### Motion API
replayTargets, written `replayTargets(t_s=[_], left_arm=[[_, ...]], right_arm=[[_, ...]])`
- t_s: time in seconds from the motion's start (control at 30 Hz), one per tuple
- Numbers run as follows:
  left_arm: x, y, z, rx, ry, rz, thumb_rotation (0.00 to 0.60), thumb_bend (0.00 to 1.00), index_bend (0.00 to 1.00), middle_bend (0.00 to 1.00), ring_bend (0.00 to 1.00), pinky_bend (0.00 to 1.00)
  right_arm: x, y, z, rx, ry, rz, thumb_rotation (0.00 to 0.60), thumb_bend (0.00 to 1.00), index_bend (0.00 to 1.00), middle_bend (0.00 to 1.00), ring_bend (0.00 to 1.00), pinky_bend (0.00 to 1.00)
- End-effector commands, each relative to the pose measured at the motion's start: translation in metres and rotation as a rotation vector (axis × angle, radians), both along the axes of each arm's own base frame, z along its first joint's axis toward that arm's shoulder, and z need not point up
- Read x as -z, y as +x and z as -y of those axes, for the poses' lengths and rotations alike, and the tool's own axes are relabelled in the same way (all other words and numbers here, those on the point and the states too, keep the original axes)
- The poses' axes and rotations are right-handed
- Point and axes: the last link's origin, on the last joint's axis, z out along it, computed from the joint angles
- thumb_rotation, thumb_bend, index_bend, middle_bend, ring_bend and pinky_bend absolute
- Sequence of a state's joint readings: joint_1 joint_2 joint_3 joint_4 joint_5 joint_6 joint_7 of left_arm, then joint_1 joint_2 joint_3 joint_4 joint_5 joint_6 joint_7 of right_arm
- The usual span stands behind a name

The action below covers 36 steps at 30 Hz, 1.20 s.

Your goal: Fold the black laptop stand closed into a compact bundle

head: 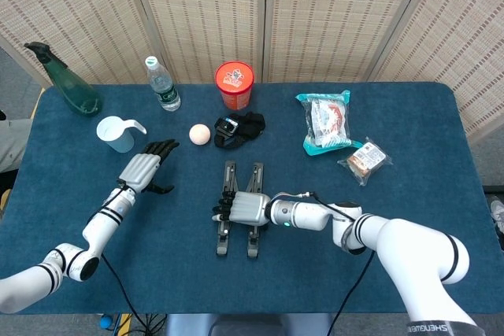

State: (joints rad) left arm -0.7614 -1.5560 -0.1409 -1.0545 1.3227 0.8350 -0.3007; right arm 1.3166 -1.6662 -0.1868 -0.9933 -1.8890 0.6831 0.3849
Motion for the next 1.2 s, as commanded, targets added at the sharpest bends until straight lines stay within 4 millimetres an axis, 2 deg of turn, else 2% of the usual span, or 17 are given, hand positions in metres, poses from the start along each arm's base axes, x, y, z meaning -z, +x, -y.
replayTargets(t_s=[0.03, 0.37, 0.6, 0.83, 1.1, 1.2], left_arm=[[-0.0005, -0.0004, 0.0, -0.001, 0.001, 0.001, 0.6, 0.19, 0.02, 0.01, 0.0, 0.0], [-0.0017, -0.0013, 0.0012, -0.001, 0.002, 0.008, 0.6, 0.19, 0.02, 0.01, 0.0, 0.0], [-0.0024, -0.0021, 0.0017, -0.001, 0.002, 0.011, 0.6, 0.19, 0.02, 0.01, 0.0, 0.0], [-0.0017, -0.0025, 0.0023, -0.002, -0.001, 0.011, 0.6, 0.19, 0.02, 0.01, 0.0, 0.0], [-0.0016, -0.0015, 0.0025, 0.003, -0.003, 0.01, 0.6, 0.19, 0.02, 0.01, 0.0, 0.0], [-0.0015, -0.0003, 0.0027, 0.005, -0.003, 0.012, 0.6, 0.19, 0.02, 0.01, 0.0, 0.0]], right_arm=[[0.0008, 0.0025, 0.0011, -0.006, -0.002, 0.004, 0.6, 0.04, 0.0, 0.0, 0.0, 0.0], [0.0057, 0.007, 0.0015, -0.009, 0.002, 0.01, 0.6, 0.04, 0.0, 0.05, 0.0, 0.0], [0.0067, 0.0093, 0.0025, -0.003, 0.004, 0.042, 0.6, 0.12, 0.01, 0.18, 0.0, 0.0], [0.0093, 0.0082, 0.002, 0.0, 0.011, 0.072, 0.6, 0.15, 0.18, 0.33, 0.01, 0.0], [0.006, 0.0116, 0.0031, -0.009, 0.011, 0.162, 0.6, 0.25, 0.37, 0.47, 0.17, 0.01], [0.0048, 0.0107, 0.0039, -0.012, 0.012, 0.167, 0.6, 0.26, 0.39, 0.49, 0.18, 0.01]])
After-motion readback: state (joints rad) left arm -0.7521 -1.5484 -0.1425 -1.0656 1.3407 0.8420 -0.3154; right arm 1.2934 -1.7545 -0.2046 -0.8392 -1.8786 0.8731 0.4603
